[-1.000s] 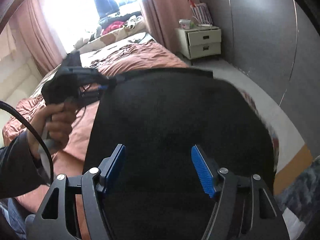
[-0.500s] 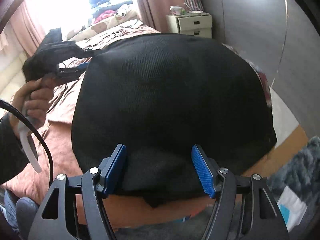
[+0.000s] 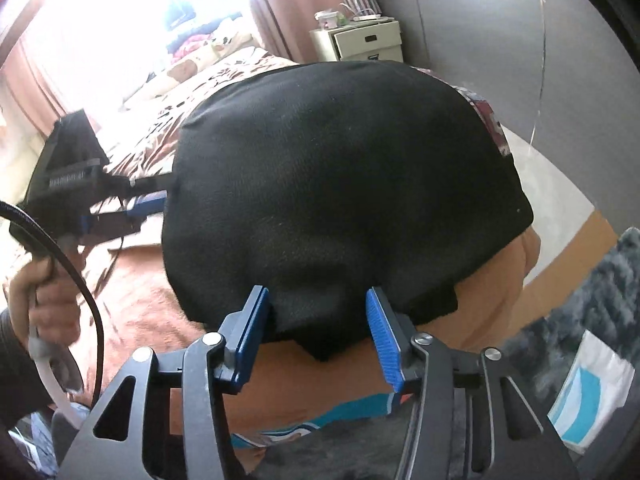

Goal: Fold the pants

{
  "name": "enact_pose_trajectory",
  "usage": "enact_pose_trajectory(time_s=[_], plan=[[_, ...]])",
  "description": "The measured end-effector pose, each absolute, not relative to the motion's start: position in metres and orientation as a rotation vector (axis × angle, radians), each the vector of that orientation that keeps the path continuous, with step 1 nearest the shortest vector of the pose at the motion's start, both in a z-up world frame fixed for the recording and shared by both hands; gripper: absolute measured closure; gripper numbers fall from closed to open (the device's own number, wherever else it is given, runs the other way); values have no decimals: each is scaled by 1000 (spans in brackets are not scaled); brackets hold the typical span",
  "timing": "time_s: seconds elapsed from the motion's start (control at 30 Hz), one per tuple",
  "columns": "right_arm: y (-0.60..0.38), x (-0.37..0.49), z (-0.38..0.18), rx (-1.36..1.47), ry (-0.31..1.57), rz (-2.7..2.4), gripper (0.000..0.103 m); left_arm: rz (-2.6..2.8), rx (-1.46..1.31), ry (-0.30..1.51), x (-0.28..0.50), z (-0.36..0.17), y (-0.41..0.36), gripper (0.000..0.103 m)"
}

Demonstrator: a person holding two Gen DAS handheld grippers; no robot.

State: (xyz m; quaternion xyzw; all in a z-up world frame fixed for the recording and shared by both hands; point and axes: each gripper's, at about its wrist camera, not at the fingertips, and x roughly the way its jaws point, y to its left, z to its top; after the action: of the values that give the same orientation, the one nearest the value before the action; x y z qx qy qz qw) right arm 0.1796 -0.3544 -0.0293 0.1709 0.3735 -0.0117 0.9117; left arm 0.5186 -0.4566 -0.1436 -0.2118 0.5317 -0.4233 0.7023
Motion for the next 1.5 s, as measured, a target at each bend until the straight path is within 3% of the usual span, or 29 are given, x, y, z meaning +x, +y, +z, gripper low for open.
enact_pose_trajectory(time_s=[0.1, 0.17, 0.33, 0.43, 0.63, 0.73, 0.8, 0.83, 0.9, 0.97, 1.1, 1.17, 1.23, 1.5], plan=[[-353, 179, -36, 362, 781, -32, 57, -947, -441, 1222, 502, -152, -464, 70], [-352, 179, -36, 371, 790, -40, 58, -943, -418, 1242, 491, -156, -469, 82], [-344, 172, -27, 370, 777, -64, 58, -929, -343, 1272, 474, -154, -481, 83], [-342, 162, -17, 371, 761, -79, 58, -943, -312, 1262, 464, -147, -483, 92], [-336, 139, 1, 402, 742, -102, 57, -938, -257, 1233, 451, -118, -483, 91], [-331, 124, 7, 407, 731, -114, 45, -934, -245, 1205, 442, -103, -475, 91], [-328, 114, 13, 411, 719, -123, 37, -928, -233, 1184, 444, -89, -459, 87], [-325, 110, 16, 413, 712, -125, 36, -923, -222, 1171, 445, -84, -459, 81], [-320, 100, 22, 412, 702, -127, 34, -907, -199, 1131, 440, -71, -447, 66], [-313, 91, 28, 405, 694, -134, 21, -895, -185, 1080, 431, -55, -431, 45], [-297, 72, 44, 391, 663, -145, 11, -871, -150, 986, 406, -34, -406, 19], [-289, 64, 50, 383, 648, -153, 0, -853, -138, 939, 391, -20, -391, 5], [-280, 56, 55, 371, 634, -159, 0, -829, -117, 888, 378, -6, -378, 0], [-244, 31, 77, 314, 604, -156, 0, -778, -76, 791, 341, 24, -329, 0]])
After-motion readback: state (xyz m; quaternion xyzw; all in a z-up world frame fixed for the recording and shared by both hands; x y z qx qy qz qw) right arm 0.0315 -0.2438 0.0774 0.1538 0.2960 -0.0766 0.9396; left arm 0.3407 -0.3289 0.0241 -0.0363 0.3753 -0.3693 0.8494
